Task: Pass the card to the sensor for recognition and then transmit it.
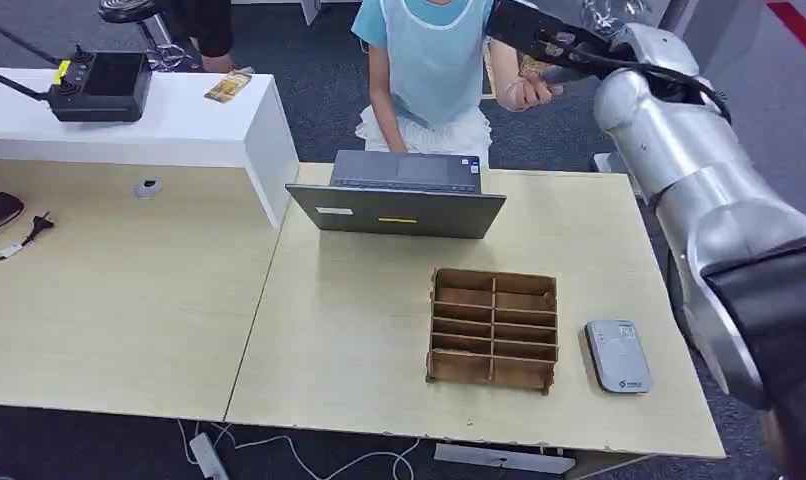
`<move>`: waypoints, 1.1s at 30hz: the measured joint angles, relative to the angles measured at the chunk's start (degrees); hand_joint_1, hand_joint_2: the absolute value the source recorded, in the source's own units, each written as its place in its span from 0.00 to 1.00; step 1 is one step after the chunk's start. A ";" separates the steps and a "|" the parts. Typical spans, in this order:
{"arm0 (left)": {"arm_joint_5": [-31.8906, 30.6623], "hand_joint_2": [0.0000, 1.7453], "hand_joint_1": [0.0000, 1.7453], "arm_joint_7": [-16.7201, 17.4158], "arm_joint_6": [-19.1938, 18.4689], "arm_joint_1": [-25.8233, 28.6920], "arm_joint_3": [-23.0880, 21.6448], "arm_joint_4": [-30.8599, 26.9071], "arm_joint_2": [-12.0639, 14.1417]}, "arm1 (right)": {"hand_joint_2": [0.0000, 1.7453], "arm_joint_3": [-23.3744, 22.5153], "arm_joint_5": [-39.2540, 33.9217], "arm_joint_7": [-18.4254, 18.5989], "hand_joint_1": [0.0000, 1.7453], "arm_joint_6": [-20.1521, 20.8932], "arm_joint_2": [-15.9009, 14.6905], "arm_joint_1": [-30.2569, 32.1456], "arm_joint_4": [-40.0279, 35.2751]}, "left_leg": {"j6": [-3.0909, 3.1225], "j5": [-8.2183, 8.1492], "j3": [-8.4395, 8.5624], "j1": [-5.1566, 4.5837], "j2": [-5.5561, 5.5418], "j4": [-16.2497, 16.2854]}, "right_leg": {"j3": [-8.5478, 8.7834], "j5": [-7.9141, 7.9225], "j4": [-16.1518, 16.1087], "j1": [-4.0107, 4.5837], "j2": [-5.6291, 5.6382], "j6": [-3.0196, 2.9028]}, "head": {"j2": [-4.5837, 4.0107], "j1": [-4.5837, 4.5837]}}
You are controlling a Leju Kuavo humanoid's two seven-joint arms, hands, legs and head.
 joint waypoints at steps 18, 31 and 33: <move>2.56 0.00 0.00 -1.09 1.64 0.58 0.77 0.00 0.26 | 1.00 -12.50 -46.38 -11.88 0.00 21.19 -10.77 10.31 -19.02 | 0.02 -0.02 -0.02 -0.01 -0.03 0.06 | 0.02 0.00 -0.04 -0.01 -0.05 0.01 | 0.00 -0.02; 3.30 0.00 0.00 -1.38 2.01 0.78 1.90 0.00 0.46 | 1.00 -13.71 -81.95 -11.64 0.00 26.49 -24.38 26.38 -31.79 | 0.08 -0.07 -0.02 -0.01 -0.04 0.08 | 0.06 0.00 -0.07 0.00 -0.08 0.02 | 0.00 -0.02; 3.35 0.00 0.00 -1.38 2.03 0.80 1.95 0.00 0.46 | 1.00 -13.97 -83.04 -12.27 0.00 26.54 -26.50 30.42 -34.85 | 0.09 -0.08 -0.02 -0.01 -0.04 0.08 | 0.04 0.00 -0.07 -0.01 -0.08 0.02 | 0.00 -0.04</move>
